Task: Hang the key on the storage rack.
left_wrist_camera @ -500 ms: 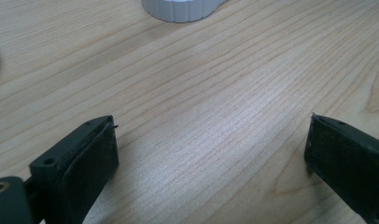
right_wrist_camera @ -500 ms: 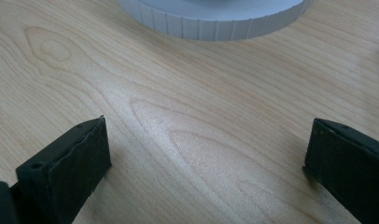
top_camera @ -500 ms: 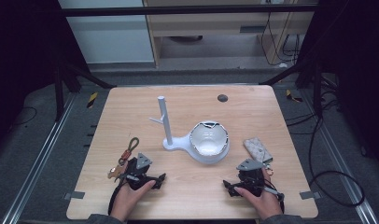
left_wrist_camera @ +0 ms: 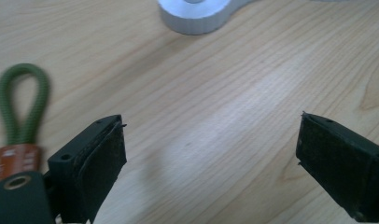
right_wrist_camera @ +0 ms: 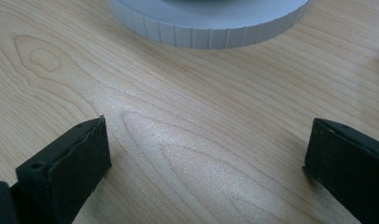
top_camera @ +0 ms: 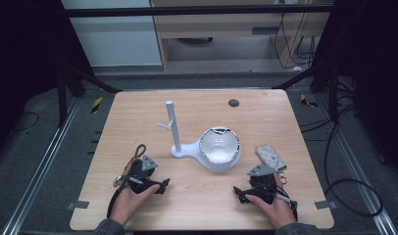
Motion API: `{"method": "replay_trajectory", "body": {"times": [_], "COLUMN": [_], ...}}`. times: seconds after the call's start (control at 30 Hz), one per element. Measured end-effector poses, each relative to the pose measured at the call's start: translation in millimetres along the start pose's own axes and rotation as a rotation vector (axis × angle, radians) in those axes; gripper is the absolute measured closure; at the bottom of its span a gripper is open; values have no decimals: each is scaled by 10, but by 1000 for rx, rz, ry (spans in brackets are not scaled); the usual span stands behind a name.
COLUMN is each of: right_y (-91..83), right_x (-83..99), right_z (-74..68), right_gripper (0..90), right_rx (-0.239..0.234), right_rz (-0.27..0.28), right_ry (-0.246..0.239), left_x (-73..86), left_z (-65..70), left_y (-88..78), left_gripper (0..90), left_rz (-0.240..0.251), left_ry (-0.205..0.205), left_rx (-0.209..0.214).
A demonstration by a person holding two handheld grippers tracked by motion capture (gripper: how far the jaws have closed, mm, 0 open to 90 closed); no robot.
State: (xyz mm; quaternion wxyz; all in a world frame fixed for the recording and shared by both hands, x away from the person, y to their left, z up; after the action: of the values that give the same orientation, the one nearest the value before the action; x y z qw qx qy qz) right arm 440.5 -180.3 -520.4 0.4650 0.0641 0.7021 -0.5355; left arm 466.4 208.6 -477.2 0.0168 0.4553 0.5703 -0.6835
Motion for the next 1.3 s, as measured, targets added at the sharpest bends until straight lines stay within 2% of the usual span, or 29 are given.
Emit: {"method": "replay_trajectory", "body": {"times": [0.03,0.1,0.2,0.23,0.3,0.4,0.53,0.6,0.67,0.8,0.93,1.1,1.3], "right_y": [1,1,3,3,3,3,1,0,1,0,0,-2,-3], "right_x": [0,0,1,1,1,1,0,0,0,0,1,1,3], "right_z": [2,2,5,5,5,4,0,0,0,0,-1,-2,-6], "right_gripper": [1,1,1,1,1,1,1,2,2,2,2,2,2], "right_rx": [-1,0,2,2,2,2,0,0,-1,0,1,2,2], "right_rz": [0,0,1,2,1,2,0,1,1,1,1,-1,-1], "right_ry": [-2,-2,-8,-8,-8,-7,0,-1,0,0,1,1,3], "left_x": [-22,-68,-94,-102,-118,-182,-258,-320,-341,-333,-296,-291,-288], "left_z": [-46,-205,-428,-520,-624,-761,-813,-822,-843,-907,-931,-961,-982], "left_y": [-28,-86,-148,-176,-215,-291,-310,-281,-265,-194,-102,-16,62], "left_gripper": [78,82,121,124,127,155,210,239,258,315,360,427,486], "left_rz": [-17,-78,-116,-138,-168,-204,-225,-273,-292,-347,-372,-392,-415], "left_ry": [-4,-21,-64,-93,-123,-140,-153,-126,-118,-125,-123,-143,-147], "left_rx": [-6,-49,-100,-103,-108,-131,-124,-106,-102,-92,-80,-65,-76]}}
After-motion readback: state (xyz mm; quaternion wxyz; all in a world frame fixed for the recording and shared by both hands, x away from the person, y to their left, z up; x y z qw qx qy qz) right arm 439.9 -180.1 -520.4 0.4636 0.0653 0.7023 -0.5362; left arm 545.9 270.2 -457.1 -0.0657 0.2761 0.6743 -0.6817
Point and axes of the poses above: each handheld gripper's, and its own axes: y roughly forward along the jaws, x roughly out of its underside, z roughly to its right, the point moved 1 cm from there along y, roughly forward along the jaws
